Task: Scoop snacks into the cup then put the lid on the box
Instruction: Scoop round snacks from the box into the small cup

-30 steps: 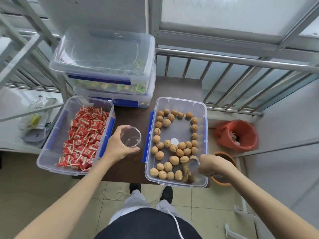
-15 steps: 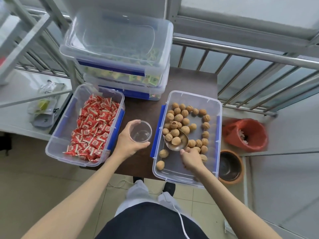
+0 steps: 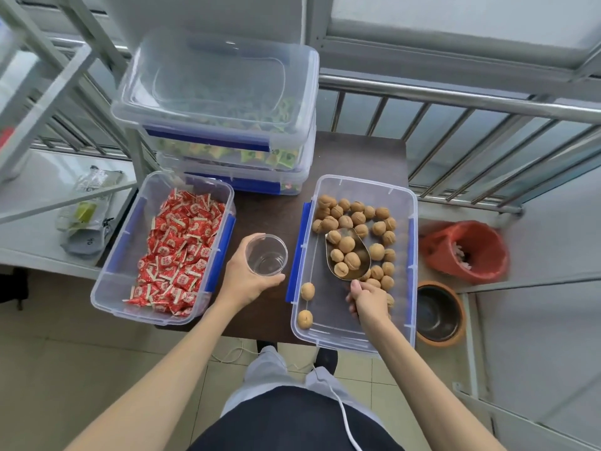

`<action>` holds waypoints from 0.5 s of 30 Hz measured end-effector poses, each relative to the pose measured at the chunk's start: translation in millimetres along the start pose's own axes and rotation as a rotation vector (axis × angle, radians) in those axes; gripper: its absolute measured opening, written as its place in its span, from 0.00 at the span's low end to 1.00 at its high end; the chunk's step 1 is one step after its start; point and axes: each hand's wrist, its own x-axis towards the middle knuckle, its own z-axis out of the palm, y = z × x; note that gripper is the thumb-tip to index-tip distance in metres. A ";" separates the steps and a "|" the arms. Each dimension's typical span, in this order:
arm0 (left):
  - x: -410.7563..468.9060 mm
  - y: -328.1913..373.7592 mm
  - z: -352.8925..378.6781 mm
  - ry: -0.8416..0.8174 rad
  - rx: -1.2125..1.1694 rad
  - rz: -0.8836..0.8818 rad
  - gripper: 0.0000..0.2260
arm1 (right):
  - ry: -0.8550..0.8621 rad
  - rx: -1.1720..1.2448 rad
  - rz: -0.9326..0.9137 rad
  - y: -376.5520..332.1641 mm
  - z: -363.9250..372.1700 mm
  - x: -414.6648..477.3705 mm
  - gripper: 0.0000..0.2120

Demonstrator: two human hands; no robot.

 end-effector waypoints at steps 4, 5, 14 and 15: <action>-0.2 -0.6 0.4 0.002 0.004 -0.008 0.38 | 0.004 0.036 -0.021 9.0 -14.6 -7.2 0.17; -0.5 -0.1 0.7 0.005 0.005 -0.013 0.38 | -0.002 0.039 -0.035 9.3 -18.5 -9.1 0.17; 22.7 65.3 20.3 0.017 0.083 0.132 0.36 | -0.197 0.012 -0.201 -11.3 -62.1 -34.4 0.17; 27.9 73.3 22.8 0.007 0.131 0.155 0.37 | -0.225 0.012 -0.204 -17.4 -67.6 -37.6 0.17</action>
